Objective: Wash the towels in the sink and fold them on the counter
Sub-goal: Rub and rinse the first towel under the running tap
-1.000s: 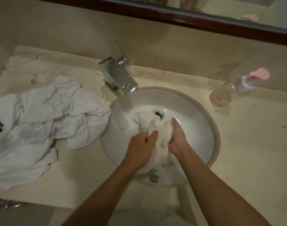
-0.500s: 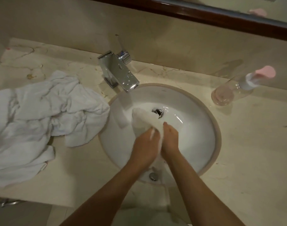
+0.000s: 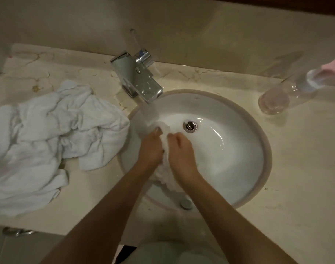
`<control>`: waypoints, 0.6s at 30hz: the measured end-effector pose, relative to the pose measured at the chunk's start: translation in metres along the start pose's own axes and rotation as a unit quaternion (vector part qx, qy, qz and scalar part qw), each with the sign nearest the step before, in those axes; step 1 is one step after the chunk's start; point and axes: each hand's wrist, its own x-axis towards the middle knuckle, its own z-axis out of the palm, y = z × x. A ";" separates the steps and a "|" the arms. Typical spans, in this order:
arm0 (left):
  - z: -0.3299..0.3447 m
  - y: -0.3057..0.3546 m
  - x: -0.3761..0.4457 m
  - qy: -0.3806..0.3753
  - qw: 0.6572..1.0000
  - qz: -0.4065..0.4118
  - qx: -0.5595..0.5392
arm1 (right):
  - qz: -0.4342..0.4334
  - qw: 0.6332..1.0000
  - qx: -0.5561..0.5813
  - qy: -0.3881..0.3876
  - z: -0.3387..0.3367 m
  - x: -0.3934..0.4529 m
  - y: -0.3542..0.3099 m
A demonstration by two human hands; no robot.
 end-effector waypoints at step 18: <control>0.009 -0.017 -0.040 -0.007 0.959 -0.109 -0.261 | 0.238 0.853 0.458 -0.075 -0.070 0.054 0.047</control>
